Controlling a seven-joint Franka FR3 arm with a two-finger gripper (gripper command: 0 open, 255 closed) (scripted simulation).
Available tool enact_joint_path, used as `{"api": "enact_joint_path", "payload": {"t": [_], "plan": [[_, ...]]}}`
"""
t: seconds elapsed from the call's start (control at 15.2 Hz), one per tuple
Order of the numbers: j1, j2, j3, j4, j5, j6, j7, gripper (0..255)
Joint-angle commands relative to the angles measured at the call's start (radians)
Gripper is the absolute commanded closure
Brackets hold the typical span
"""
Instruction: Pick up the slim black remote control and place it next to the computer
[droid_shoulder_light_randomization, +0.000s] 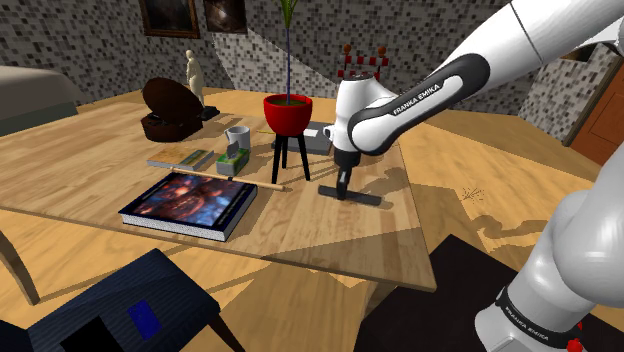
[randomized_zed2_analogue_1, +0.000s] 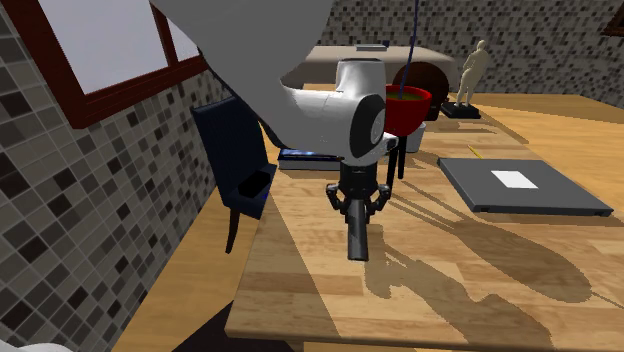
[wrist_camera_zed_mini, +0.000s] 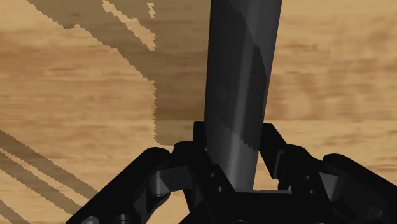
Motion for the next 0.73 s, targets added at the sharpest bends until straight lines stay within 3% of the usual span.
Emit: {"api": "enact_joint_path", "payload": {"t": [0.0,0.66], "plan": [[0.001,-0.019,0.001,0.008,0.004,-0.026,-0.003,255],[0.003,-0.091,0.001,0.073,0.017,-0.164,-0.019,255]]}}
